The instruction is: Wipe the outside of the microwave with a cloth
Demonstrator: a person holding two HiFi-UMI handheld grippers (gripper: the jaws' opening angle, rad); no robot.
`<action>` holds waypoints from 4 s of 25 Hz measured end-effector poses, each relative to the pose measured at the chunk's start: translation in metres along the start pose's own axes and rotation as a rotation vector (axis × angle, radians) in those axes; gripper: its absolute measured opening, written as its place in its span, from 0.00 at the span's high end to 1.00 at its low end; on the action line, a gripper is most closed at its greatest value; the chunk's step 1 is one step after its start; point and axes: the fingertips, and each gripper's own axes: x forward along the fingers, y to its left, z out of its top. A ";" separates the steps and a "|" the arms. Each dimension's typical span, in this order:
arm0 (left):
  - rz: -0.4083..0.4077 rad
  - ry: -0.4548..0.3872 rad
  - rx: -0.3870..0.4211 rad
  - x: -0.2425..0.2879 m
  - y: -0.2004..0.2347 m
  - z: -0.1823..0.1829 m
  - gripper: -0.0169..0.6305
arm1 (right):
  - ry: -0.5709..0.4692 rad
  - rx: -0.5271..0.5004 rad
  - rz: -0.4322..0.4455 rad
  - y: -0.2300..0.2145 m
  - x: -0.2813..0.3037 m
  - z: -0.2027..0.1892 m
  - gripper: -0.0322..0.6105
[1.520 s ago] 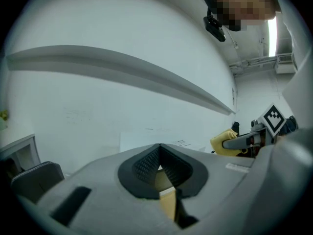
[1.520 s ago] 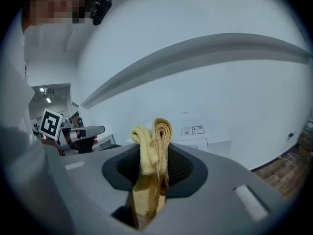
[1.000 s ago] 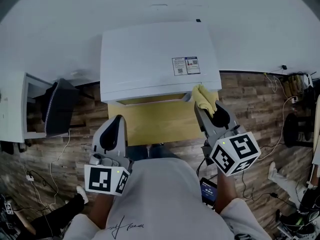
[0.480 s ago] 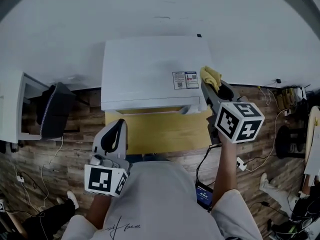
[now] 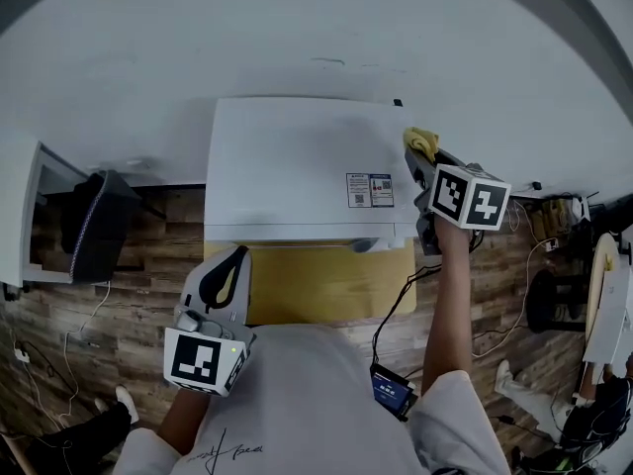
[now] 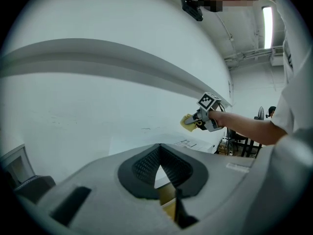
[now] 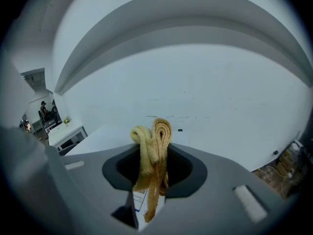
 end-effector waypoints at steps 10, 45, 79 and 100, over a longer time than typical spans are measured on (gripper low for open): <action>-0.015 0.041 -0.021 0.005 0.020 -0.009 0.99 | 0.084 0.029 -0.072 -0.042 0.054 0.020 0.76; -0.001 0.018 -0.103 0.015 0.049 -0.009 0.99 | 0.194 0.069 -0.200 -0.064 0.111 0.016 0.76; 0.015 0.008 -0.113 0.015 0.051 -0.011 0.99 | 0.178 0.038 -0.126 -0.007 0.125 0.016 0.76; 0.034 0.003 -0.123 0.008 0.056 -0.013 0.99 | 0.173 0.029 -0.032 0.046 0.141 0.018 0.76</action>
